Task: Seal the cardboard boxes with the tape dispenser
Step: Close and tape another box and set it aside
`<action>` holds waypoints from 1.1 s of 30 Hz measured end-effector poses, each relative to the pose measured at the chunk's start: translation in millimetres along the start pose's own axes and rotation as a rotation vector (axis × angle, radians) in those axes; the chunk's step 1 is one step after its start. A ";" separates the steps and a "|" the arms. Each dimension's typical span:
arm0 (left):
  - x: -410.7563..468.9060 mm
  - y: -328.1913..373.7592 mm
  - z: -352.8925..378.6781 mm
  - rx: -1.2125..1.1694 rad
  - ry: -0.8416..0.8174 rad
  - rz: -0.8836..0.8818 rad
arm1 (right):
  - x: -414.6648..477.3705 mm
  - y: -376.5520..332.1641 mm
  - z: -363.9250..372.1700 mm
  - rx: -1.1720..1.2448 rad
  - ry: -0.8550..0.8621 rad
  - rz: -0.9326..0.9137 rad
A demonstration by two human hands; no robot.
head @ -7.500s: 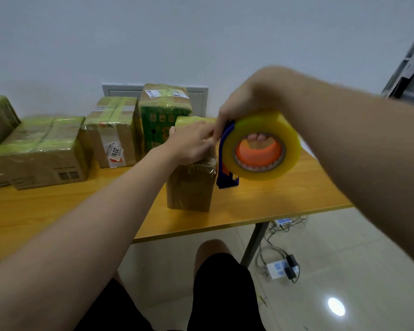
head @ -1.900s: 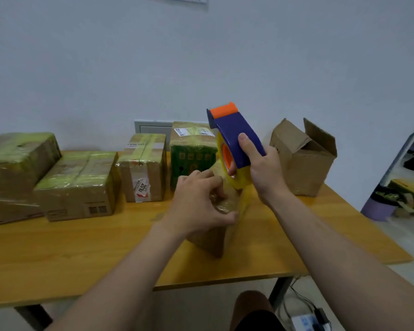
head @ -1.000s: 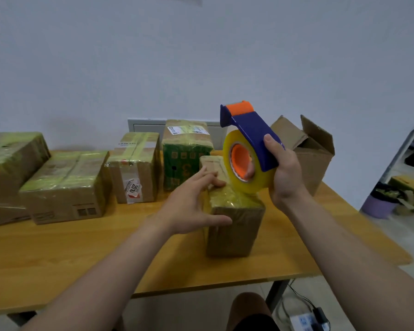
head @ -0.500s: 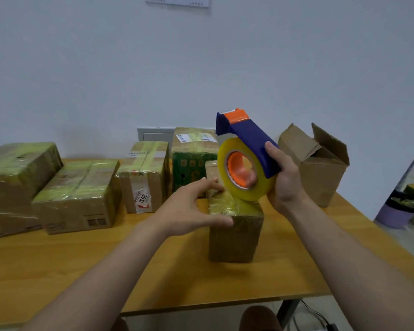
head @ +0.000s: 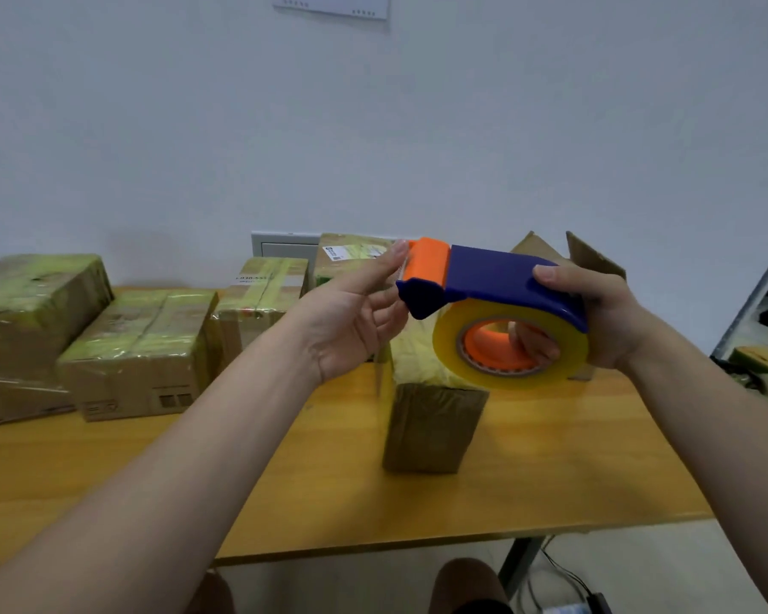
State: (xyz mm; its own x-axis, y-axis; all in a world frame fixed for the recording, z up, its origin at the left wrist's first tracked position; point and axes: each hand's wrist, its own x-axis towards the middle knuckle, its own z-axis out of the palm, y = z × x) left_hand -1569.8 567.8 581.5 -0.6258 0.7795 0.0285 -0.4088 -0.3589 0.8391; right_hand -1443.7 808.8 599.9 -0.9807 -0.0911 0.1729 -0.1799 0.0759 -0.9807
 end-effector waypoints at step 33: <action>-4.6 -23.8 -12.8 0.988 0.185 0.053 | -35.4 -20.5 -54.5 -0.241 0.034 0.453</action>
State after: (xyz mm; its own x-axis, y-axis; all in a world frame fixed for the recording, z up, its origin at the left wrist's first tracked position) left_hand -1565.6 566.2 554.5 -0.7547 0.6529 0.0640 0.3039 0.2614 0.9161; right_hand -1409.4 864.5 618.8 -0.9656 0.0358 -0.2577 0.2550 0.3277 -0.9097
